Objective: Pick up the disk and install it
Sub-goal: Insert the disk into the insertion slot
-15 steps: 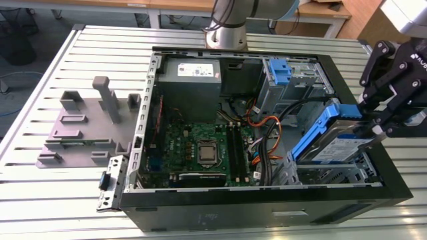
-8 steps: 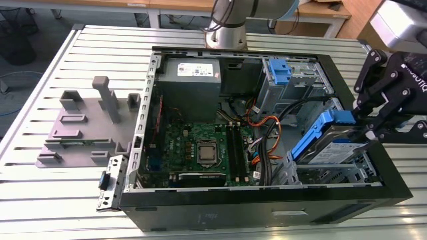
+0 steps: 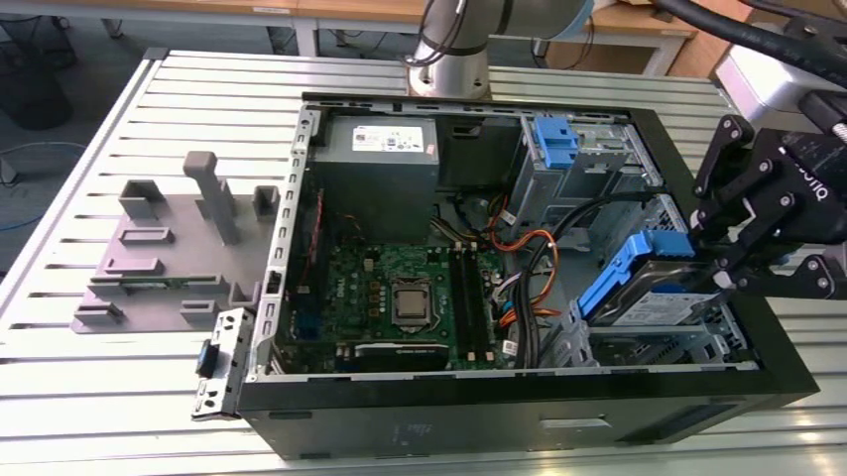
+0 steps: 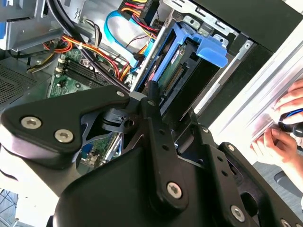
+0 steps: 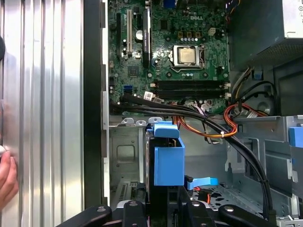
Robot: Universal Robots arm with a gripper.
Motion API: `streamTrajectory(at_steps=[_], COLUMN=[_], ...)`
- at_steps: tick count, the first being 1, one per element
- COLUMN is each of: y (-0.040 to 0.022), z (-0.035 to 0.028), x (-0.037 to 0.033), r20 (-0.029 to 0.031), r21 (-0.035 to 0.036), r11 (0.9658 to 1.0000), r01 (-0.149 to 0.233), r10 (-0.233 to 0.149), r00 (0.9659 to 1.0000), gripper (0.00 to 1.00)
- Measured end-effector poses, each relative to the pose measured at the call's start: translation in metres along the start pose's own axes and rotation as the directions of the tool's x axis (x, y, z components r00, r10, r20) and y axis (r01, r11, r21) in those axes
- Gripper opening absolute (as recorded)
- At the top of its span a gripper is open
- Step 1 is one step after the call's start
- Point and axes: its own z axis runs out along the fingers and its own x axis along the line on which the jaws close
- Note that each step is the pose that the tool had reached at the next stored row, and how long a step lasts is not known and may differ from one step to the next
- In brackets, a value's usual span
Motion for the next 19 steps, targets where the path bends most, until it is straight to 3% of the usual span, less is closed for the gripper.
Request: streamTrajectory(at_steps=[6, 19], y=[-0.0001, -0.0014], z=[0.001, 0.0238], x=[0.0001, 0.0024], r20=[0.0004, 0.0], r21=[0.0001, 0.0008], r11=[1.0, 1.0], r01=[0.0, 0.0], r10=[0.0, 0.0], r00=[1.0, 1.0], gripper=[0.35, 0.35])
